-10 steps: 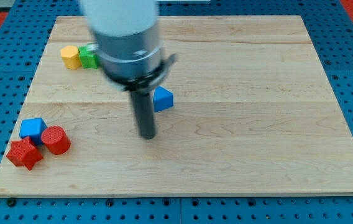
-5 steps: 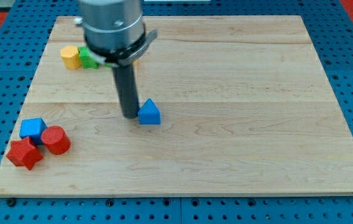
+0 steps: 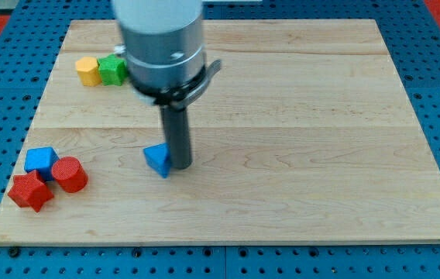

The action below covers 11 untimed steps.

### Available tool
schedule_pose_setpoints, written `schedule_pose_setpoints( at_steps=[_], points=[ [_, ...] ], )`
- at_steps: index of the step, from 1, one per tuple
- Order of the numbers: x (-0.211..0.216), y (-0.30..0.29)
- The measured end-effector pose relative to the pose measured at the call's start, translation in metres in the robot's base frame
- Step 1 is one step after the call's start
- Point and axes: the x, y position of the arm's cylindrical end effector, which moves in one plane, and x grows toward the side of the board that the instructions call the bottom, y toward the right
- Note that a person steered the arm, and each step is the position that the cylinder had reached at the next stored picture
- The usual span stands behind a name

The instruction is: Push the blue triangle closer to red circle

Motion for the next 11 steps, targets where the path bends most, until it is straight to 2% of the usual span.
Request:
schedule_pose_setpoints(
  at_steps=[1,2,3,5,6,7,8,9,10,11],
  points=[
    [0.000,0.016],
    [-0.028,0.047],
    [-0.030,0.014],
    [0.005,-0.050],
    [-0.009,-0.042],
    [-0.041,-0.036],
    [-0.033,-0.063],
    [0.004,-0.075],
    [0.018,-0.072],
    [0.017,-0.033]
  ],
)
